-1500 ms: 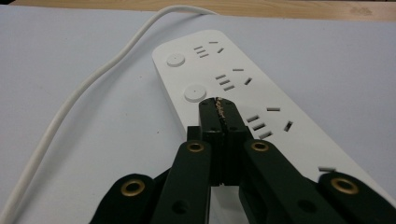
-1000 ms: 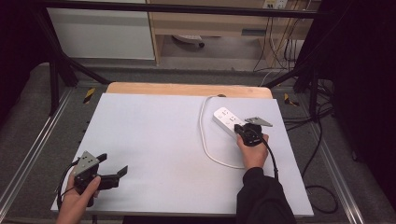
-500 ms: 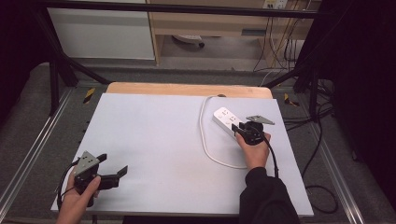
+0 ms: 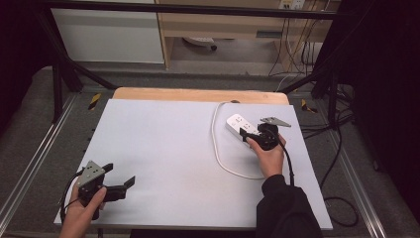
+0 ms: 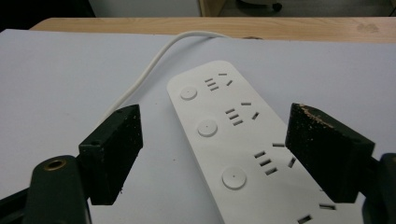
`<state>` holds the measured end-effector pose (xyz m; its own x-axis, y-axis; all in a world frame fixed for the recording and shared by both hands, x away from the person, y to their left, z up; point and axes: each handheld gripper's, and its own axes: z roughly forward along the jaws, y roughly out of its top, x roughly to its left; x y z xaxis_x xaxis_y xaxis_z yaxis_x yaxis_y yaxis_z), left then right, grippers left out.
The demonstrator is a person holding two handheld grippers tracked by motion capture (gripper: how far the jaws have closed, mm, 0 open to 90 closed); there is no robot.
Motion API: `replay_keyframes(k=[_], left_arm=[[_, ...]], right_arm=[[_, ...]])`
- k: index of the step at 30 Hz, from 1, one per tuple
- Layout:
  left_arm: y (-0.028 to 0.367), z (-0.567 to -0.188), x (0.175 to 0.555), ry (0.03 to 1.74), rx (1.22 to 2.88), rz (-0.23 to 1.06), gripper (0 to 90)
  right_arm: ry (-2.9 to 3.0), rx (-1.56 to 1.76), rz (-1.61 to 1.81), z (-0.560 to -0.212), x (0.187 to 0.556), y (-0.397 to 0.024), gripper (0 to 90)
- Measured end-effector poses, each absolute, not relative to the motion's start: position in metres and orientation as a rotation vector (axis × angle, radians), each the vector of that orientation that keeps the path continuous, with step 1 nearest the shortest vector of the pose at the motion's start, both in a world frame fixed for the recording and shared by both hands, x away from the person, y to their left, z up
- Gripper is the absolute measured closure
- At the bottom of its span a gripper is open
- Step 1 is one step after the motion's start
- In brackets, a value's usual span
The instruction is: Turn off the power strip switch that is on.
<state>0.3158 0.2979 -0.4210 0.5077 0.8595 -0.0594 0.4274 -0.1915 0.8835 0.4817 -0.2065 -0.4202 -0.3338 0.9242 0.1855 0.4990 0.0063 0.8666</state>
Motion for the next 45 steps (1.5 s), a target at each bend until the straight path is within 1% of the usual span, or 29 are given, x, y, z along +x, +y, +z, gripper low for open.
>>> replay_keyframes(k=[2,3,8,12,22,34,45], left_arm=[[0.298,-0.421,0.316,1.075,1.807,0.578,5.3],[0.299,-0.421,0.316,1.075,1.808,0.579,5.3],[0.299,-0.421,0.316,1.078,1.808,0.580,5.3],[0.300,-0.421,0.315,1.080,1.806,0.578,5.3],[0.300,-0.421,0.315,1.080,1.806,0.581,5.3],[0.303,-0.420,0.314,1.085,1.795,0.578,5.3],[0.306,-0.420,0.314,1.097,1.777,0.573,5.3]], right_arm=[[1.850,1.462,1.287,-0.418,0.482,-0.207,14.6],[1.857,1.473,1.277,-0.416,0.483,-0.207,9.6],[1.856,1.468,1.271,-0.413,0.481,-0.209,5.9],[1.857,1.464,1.270,-0.408,0.478,-0.212,4.6],[1.865,1.430,1.243,-0.395,0.468,-0.222,5.0],[1.879,1.371,1.271,-0.375,0.451,-0.231,4.2],[1.883,1.331,1.300,-0.363,0.433,-0.240,3.2]])
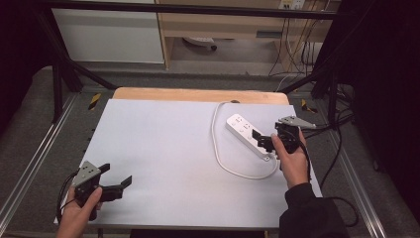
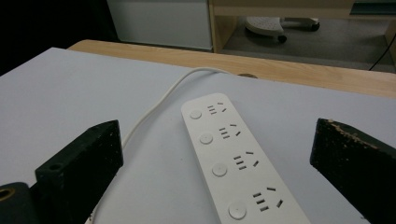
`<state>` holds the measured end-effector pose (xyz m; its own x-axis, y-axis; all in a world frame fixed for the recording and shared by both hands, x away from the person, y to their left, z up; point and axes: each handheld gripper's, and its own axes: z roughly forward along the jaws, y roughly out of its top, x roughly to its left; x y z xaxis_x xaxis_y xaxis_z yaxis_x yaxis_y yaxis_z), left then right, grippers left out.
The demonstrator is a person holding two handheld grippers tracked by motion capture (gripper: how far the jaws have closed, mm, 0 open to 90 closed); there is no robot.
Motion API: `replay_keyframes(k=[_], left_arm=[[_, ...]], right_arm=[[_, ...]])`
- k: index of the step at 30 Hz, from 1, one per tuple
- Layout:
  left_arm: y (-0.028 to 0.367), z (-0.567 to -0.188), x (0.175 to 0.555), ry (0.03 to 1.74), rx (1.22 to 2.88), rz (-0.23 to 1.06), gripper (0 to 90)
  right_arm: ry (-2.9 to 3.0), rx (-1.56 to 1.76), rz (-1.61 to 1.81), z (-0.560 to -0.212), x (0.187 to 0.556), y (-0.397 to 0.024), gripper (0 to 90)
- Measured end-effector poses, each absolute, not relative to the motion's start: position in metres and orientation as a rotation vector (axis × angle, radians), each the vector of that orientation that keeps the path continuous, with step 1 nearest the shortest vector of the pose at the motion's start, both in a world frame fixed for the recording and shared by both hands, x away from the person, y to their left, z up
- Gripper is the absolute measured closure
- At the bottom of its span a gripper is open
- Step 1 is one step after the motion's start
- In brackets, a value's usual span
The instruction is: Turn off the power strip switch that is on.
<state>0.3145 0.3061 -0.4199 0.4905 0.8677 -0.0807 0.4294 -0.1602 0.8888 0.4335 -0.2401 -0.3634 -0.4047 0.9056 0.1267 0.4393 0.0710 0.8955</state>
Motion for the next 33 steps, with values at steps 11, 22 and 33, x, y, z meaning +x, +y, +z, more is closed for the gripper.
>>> replay_keyframes(k=[11,22,33], left_arm=[[0.308,-0.420,0.314,1.108,1.774,0.574,5.3],[0.309,-0.419,0.314,1.112,1.771,0.579,5.3],[0.309,-0.419,0.314,1.115,1.768,0.577,5.2]], right_arm=[[1.858,1.285,1.355,-0.357,0.412,-0.254,6.0],[1.837,1.204,1.350,-0.355,0.380,-0.266,4.5],[1.783,1.223,1.350,-0.368,0.356,-0.284,3.1]])
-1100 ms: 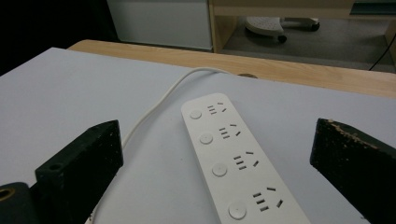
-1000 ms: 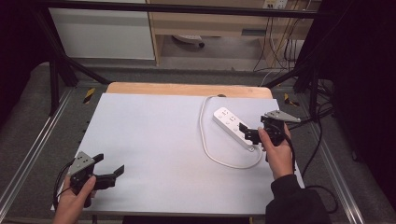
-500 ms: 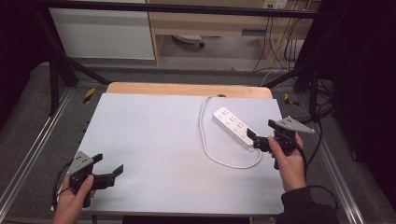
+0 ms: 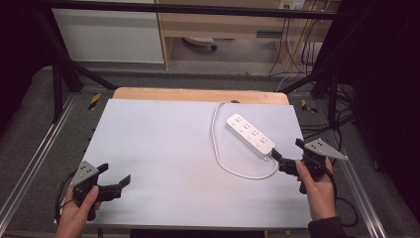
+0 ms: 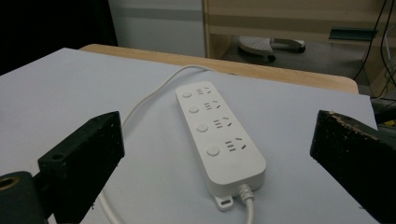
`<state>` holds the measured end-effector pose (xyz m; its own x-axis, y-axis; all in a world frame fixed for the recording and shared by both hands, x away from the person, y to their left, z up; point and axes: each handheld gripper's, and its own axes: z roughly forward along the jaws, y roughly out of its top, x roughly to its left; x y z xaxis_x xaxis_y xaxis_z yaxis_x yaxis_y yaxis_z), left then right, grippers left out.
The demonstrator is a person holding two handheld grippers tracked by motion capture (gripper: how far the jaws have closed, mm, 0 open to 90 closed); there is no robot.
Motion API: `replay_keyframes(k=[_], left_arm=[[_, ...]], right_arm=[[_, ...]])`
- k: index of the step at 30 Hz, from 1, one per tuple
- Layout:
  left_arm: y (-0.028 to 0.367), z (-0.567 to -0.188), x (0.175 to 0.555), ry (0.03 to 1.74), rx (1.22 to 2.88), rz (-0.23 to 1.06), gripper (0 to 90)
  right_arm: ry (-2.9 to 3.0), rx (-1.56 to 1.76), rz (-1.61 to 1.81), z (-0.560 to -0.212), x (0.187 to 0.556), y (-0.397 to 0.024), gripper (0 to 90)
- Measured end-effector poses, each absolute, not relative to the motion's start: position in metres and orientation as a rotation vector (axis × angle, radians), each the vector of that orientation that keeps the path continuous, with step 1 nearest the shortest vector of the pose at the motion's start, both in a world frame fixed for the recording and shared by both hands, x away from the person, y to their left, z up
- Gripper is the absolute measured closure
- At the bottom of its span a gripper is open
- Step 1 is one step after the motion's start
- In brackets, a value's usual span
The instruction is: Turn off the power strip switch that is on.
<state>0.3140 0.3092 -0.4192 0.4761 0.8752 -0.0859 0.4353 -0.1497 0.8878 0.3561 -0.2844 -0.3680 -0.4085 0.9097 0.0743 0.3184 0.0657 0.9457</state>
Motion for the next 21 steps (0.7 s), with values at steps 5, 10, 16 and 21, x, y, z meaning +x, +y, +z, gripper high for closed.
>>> replay_keyframes(k=[5,10,16,21], left_arm=[[0.310,-0.419,0.314,1.116,1.766,0.578,5.3],[0.309,-0.419,0.314,1.117,1.766,0.578,5.3],[0.309,-0.419,0.314,1.118,1.763,0.579,5.3],[0.309,-0.419,0.314,1.118,1.762,0.579,5.3]], right_arm=[[1.780,1.235,1.345,-0.374,0.347,-0.291,3.1],[1.784,1.248,1.342,-0.383,0.339,-0.296,3.3],[1.793,1.256,1.333,-0.393,0.333,-0.300,3.3],[1.796,1.257,1.332,-0.400,0.328,-0.302,3.3]])
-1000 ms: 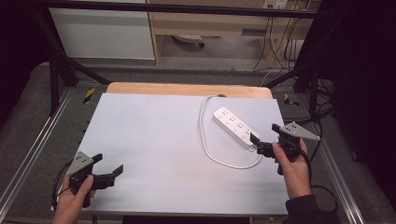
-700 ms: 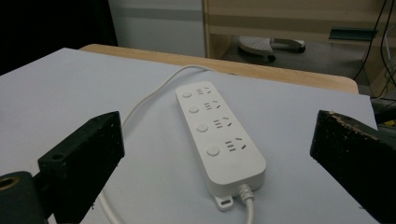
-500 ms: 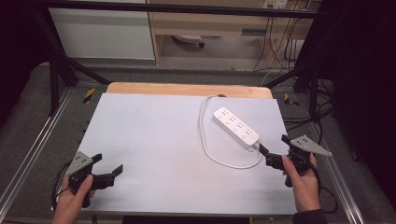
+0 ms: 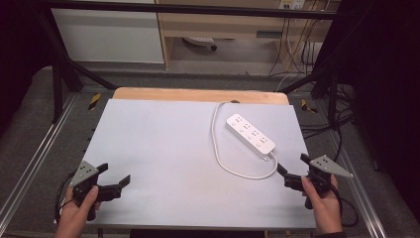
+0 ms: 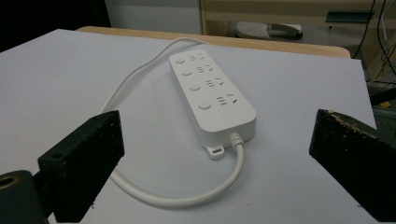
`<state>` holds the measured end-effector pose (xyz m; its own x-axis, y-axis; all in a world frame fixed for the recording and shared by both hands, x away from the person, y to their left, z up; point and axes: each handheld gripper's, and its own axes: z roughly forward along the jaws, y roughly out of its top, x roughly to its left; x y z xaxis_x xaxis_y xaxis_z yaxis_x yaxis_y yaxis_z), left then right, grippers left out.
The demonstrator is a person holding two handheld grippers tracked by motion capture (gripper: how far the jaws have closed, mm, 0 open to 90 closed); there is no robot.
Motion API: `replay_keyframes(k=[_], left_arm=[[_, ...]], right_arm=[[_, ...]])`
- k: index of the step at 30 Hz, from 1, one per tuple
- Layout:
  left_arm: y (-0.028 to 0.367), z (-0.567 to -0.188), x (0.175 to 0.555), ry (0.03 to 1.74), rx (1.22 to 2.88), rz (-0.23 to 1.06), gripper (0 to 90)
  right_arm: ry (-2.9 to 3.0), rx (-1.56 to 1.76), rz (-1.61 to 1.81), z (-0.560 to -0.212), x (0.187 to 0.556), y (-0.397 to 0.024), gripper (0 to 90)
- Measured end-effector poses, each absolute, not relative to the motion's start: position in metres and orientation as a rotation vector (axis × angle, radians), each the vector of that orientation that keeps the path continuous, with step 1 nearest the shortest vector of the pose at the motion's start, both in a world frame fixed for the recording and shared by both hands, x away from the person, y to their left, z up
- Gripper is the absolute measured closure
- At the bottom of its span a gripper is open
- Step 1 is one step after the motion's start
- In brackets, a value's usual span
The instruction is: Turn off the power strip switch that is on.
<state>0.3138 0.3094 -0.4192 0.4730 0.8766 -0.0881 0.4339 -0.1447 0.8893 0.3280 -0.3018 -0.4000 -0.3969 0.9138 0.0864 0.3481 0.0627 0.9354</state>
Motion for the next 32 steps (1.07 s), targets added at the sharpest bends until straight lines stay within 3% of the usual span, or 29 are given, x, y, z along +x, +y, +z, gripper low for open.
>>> replay_keyframes(k=[32], left_arm=[[0.309,-0.418,0.313,1.108,1.762,0.582,5.3]], right_arm=[[1.992,1.285,1.214,-0.455,0.328,-0.287,3.5]])
